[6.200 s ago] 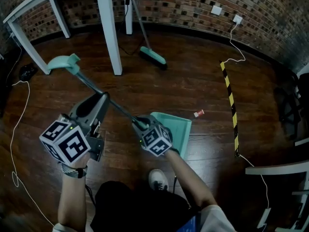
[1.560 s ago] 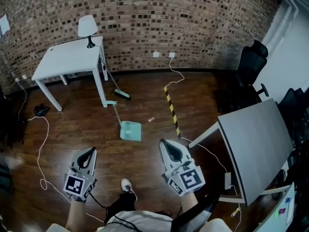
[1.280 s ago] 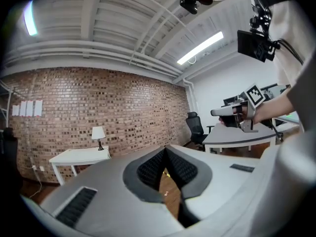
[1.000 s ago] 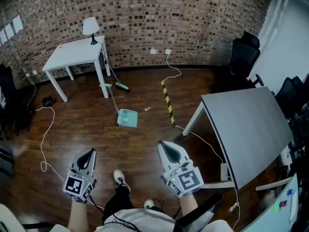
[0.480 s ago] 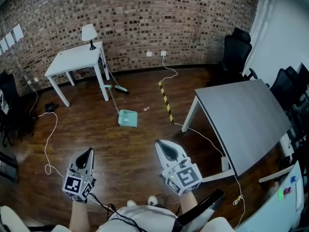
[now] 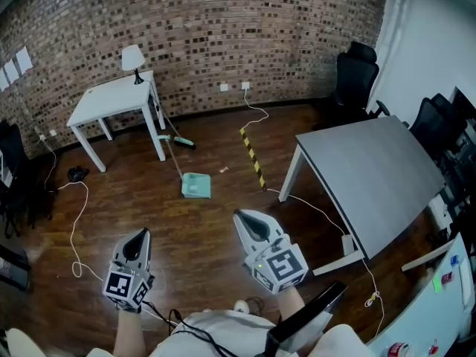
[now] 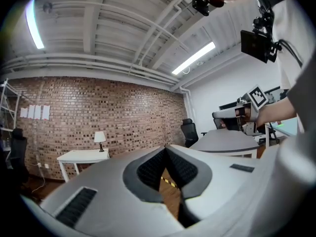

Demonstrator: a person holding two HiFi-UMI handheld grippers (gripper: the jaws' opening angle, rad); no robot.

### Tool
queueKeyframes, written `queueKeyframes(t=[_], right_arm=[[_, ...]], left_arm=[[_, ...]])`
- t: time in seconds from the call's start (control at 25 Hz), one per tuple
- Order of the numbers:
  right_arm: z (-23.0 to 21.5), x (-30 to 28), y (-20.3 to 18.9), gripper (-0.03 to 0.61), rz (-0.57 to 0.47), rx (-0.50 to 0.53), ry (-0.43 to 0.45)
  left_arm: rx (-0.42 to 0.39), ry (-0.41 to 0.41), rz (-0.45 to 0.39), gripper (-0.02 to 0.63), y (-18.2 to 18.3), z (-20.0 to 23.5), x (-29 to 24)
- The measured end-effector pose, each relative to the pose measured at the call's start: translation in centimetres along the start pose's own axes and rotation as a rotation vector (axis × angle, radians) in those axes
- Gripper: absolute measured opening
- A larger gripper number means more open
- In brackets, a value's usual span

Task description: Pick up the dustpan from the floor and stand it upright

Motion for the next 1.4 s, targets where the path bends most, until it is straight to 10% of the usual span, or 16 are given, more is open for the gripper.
queueKeyframes(t=[1.4], right_arm=[[2.1,-2.8,-0.6,-0.023,0.075,0.022,0.050]], left_arm=[[0.011,-0.039,0.027,-0.008,0.3,1.5,0.0]])
Point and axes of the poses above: the fingertips, and each gripper's own axes: x backward along the fingers, z to its left, y out of its top, the point moved 7 cm from there along x, backward along the fingers, and after that the axes turned 9 degrees about -z, right-handed, at the moved point
